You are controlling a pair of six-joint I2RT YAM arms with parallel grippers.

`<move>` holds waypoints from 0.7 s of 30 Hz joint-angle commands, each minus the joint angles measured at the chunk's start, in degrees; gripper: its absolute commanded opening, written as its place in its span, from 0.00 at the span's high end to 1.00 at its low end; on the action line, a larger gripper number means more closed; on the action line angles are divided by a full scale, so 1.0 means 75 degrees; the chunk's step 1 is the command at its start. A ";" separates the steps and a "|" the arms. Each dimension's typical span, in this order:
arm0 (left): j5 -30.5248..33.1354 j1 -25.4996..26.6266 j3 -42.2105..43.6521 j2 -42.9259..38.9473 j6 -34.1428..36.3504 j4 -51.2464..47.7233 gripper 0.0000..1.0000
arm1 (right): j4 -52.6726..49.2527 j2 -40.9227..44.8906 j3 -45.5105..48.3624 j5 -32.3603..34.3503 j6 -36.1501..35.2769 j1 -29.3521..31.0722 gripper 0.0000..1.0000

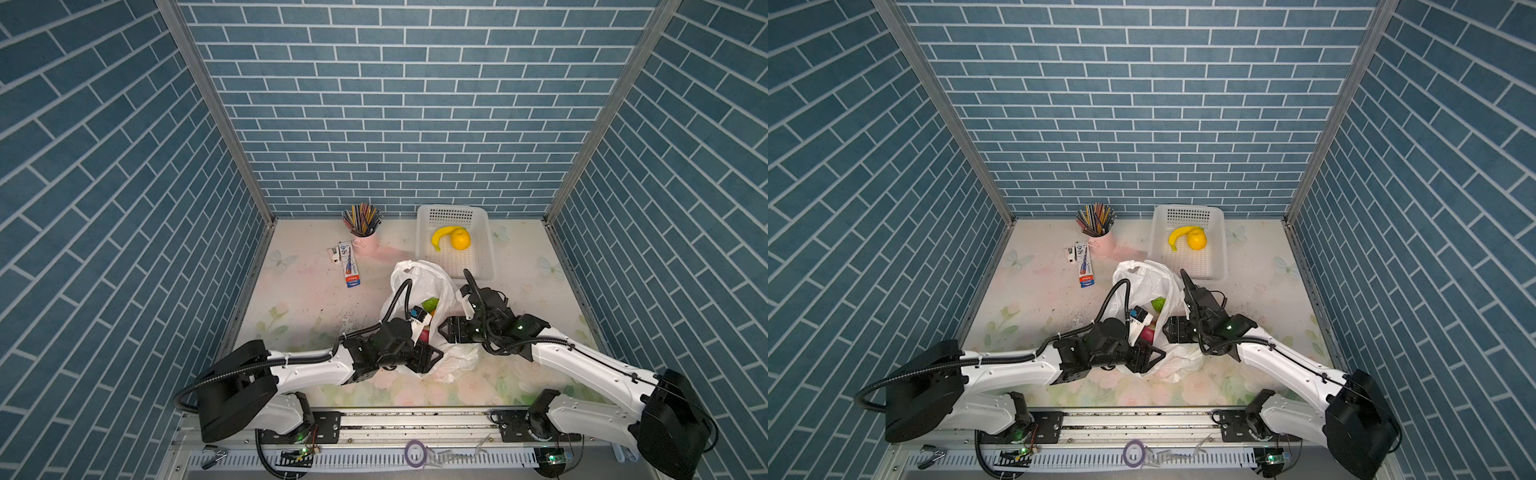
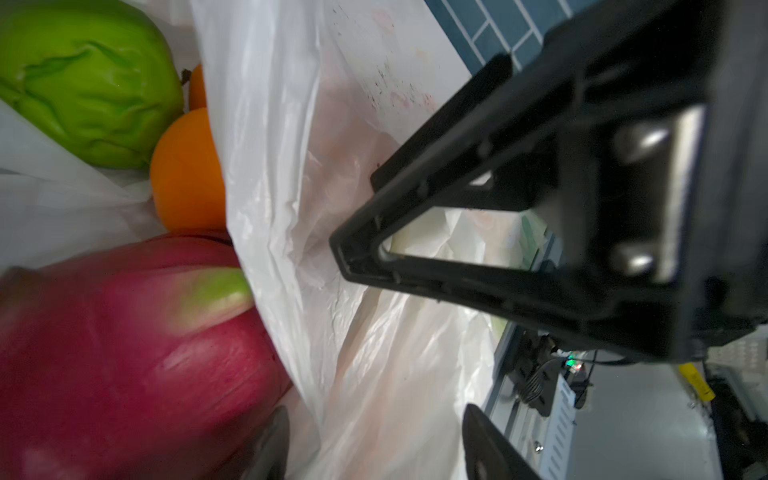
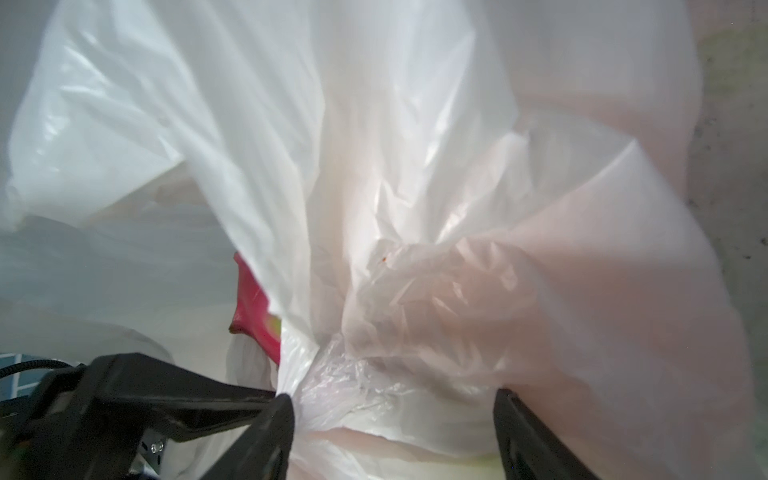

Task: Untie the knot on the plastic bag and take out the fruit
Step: 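Move the right gripper back to the bag while the left gripper reaches inside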

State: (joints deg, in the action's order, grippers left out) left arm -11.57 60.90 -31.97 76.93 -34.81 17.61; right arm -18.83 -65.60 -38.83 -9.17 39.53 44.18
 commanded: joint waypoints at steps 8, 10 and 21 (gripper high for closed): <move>0.1590 -0.0419 -0.0790 -0.1195 0.0634 -0.1506 0.27 | -0.0545 -0.0392 0.0013 0.0972 0.0475 0.0465 0.40; 0.1593 -0.0664 -0.0967 -0.1181 0.0703 -0.1765 0.27 | -0.0730 -0.0334 0.0123 0.1100 0.0460 0.0507 0.44; 0.1154 -0.1061 -0.2765 0.0493 0.3258 -0.3917 0.33 | -0.1277 -0.0059 0.0837 0.1351 0.0471 0.0519 0.45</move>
State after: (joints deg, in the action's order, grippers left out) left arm -2.70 53.60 -50.30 78.26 -18.28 -4.12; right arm -23.59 -66.59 -34.11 -1.19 41.76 47.75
